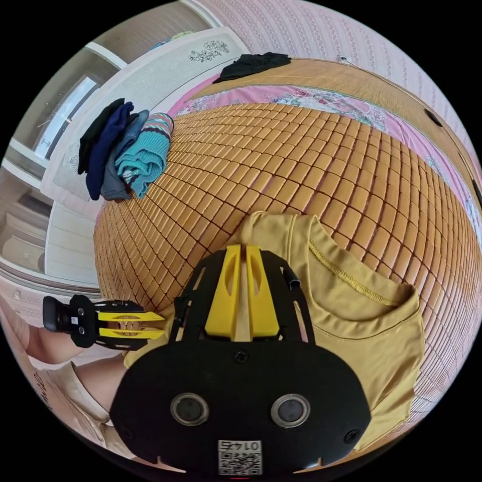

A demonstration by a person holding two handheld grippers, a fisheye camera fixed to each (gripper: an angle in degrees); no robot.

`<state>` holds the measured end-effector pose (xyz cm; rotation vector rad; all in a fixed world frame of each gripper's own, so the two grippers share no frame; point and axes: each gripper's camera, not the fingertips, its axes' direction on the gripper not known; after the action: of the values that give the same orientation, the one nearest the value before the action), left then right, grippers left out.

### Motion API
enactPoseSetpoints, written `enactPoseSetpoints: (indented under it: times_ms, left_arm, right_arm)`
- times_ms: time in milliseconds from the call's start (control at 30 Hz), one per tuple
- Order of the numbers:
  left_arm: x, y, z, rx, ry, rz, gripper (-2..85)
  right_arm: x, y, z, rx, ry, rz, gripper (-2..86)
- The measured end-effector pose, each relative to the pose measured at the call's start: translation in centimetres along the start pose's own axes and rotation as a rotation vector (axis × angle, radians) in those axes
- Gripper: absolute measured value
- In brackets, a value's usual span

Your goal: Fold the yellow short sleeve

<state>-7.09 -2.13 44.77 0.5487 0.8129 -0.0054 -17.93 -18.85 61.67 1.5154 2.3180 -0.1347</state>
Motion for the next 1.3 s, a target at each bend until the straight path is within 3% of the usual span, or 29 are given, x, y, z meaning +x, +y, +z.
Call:
enactPoseSetpoints:
  times_ms: [133,367,633,700,867,1067,1133,1300]
  left_arm:
    - [-4.2,1.8,0.3,0.039,-0.05,-0.119,-0.5]
    - [-11.9,5.2,4.0,0.051,0.056,-0.293,2.3]
    - [-15.1,9.2,5.2,0.046,-0.026,-0.309,5.7]
    - [-15.2,10.1,5.0,0.054,-0.031,-0.295,5.4]
    - [-8.9,9.5,8.9,0.006,0.202,-0.066,5.0]
    - [-4.6,11.0,16.9,-0.105,0.233,0.025,5.0]
    - [-4.0,12.3,19.5,-0.192,0.211,0.059,4.6]
    - [-3.9,15.2,22.0,-0.212,0.195,0.113,4.4]
  right_arm:
    - [-0.4,-2.3,0.7,-0.016,0.004,-0.071,1.1]
    - [0.0,-5.3,4.8,-0.136,0.026,-0.134,2.3]
    - [5.3,-1.8,-0.9,0.045,-0.006,-0.021,5.9]
    - [6.4,2.3,-2.5,0.106,-0.018,0.042,5.7]
    - [5.8,12.8,0.3,0.028,-0.121,0.166,2.9]
    - [2.9,20.3,7.3,-0.149,-0.068,0.233,1.3]
    - [2.5,21.4,8.2,-0.13,-0.037,0.225,0.8]
    - [2.0,23.7,10.4,-0.09,-0.043,0.233,0.0]
